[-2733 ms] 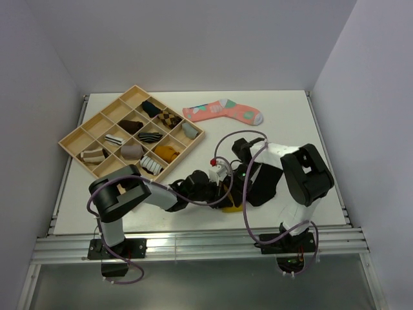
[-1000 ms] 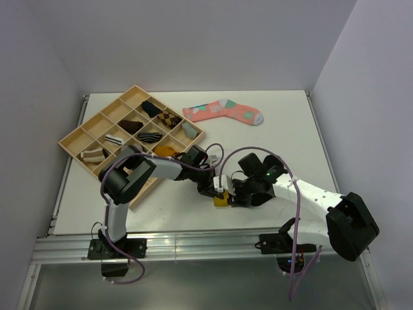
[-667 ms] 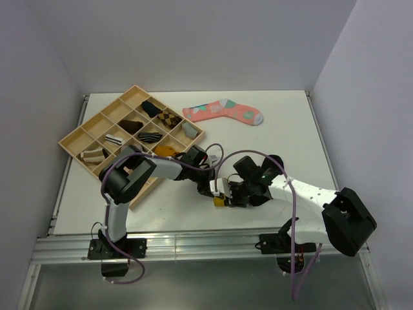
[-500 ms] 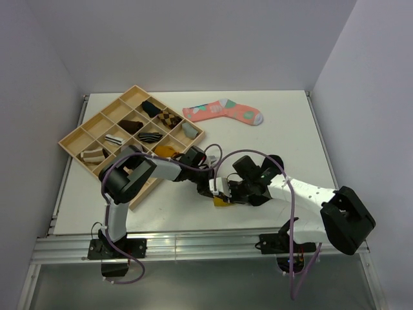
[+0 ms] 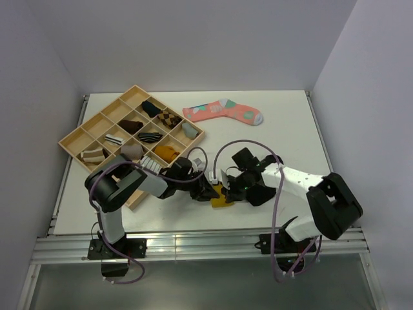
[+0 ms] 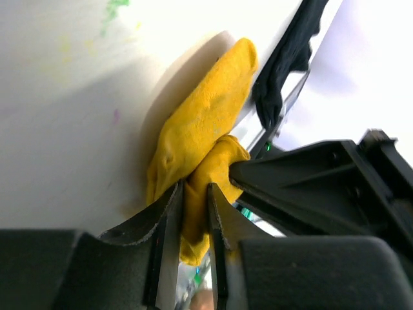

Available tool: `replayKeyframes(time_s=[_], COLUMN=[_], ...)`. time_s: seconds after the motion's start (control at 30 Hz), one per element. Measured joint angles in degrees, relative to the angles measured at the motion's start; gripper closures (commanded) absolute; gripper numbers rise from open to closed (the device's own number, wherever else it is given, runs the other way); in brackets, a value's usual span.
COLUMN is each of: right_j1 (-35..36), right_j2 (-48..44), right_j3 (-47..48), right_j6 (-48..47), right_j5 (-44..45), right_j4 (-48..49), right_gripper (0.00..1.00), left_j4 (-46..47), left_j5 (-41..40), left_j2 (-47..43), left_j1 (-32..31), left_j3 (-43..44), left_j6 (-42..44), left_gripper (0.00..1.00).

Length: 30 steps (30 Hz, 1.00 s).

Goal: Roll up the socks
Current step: Roll the sock at the center of the board.

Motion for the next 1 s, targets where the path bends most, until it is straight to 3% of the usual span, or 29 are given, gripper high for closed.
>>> replayKeyframes(time_s=[0.57, 0.63, 1.0], right_j1=[-8.66, -8.74, -8.72], right_j2=[27.82, 29.29, 33.51], right_j3=[23.98, 25.49, 29.7], right_j6=[-3.78, -3.17, 1.68], right_j5=[-11.21, -11.1, -8.79], right_j4=[-27.85, -29.64, -34.8], right_gripper=[0.88, 0.87, 0.86], left_j4=[17.31, 16.2, 2.51], left_j5=[-24.98, -27.06, -36.17], left_j2=[-13.2, -14.84, -20.74], left_j1=[-6.56, -7.85, -14.38], left_j3=[-18.29, -18.21, -6.51], left_j6=[0.52, 3.69, 29.18], left_gripper=[0.66, 0.69, 0.58])
